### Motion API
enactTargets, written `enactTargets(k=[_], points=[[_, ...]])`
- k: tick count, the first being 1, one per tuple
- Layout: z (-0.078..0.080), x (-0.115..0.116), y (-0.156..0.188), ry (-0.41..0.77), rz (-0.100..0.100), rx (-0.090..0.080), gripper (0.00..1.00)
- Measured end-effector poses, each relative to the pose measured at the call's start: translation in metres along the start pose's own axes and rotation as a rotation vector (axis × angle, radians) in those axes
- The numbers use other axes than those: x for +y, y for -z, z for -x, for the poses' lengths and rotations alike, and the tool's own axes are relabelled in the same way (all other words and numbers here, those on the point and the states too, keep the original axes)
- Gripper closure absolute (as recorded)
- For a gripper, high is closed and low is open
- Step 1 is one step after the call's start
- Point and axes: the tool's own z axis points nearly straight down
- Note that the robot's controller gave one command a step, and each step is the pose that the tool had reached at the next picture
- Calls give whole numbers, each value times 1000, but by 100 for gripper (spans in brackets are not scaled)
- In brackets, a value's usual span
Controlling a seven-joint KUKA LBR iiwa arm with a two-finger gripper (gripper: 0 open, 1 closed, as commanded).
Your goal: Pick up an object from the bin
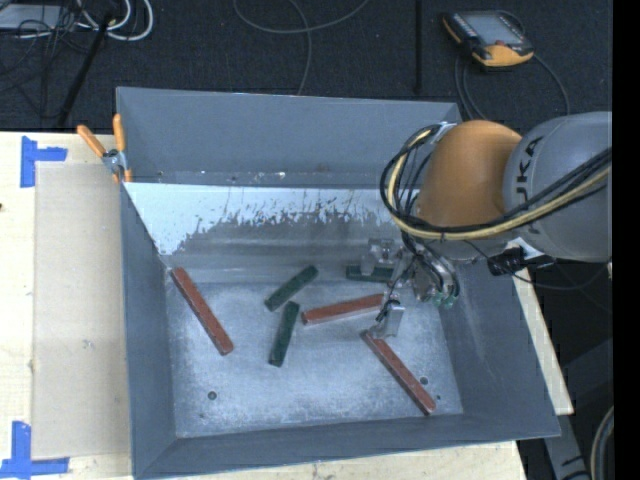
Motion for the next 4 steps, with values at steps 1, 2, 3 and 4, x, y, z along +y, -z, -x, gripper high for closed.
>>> enactTargets(k=[1,2,3,4], points=[[8,14,-42,56,0,7,0],[18,42,-49,-94,-1,5,100],[18,42,-49,-93,-1,5,100],[2,31,36,-131,-1,6,100]])
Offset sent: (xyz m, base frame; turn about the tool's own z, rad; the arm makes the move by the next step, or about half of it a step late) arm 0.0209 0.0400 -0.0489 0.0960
